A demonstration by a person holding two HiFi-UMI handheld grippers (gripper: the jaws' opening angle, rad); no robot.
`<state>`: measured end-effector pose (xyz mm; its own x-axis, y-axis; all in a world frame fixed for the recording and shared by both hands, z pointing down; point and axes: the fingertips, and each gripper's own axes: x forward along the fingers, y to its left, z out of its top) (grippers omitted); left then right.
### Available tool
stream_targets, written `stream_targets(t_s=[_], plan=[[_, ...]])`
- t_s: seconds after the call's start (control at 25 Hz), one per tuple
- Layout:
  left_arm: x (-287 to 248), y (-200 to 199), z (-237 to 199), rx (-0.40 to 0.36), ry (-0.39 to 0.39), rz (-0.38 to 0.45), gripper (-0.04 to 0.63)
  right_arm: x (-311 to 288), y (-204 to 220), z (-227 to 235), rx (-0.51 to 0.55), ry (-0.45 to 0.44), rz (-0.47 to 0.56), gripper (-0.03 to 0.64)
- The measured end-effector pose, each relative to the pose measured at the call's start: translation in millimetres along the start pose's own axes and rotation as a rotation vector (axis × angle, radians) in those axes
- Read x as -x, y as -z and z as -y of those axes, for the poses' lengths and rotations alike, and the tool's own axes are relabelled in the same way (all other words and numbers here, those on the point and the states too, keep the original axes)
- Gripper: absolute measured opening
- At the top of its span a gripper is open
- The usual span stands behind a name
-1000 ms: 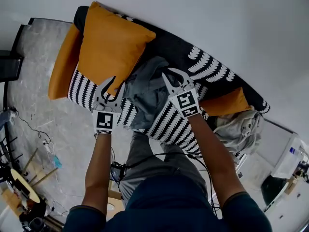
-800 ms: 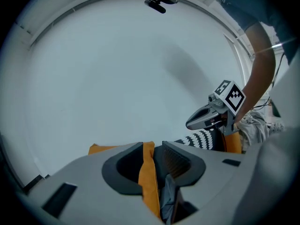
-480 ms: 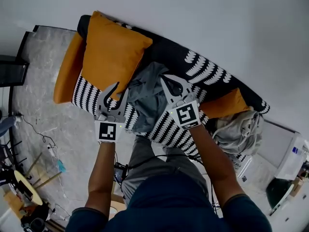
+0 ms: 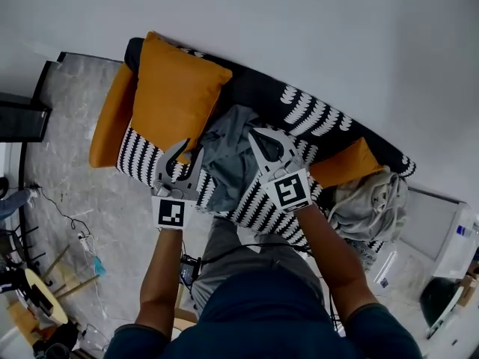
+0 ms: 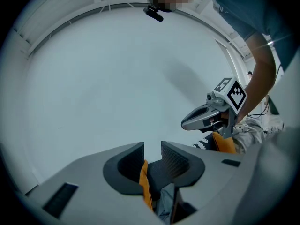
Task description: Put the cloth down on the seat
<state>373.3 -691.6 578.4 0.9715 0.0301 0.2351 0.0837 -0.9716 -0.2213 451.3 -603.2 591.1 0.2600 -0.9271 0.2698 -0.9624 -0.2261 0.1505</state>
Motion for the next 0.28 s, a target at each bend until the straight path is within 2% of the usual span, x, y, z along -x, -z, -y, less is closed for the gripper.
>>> stream_targets(t_s=[0.28], plan=[[17.3, -12.9, 26.2, -0.005, 0.017, 0.000, 0.115, 33.1, -2.2, -7.2, -0.002, 0.004, 0.002, 0.014]])
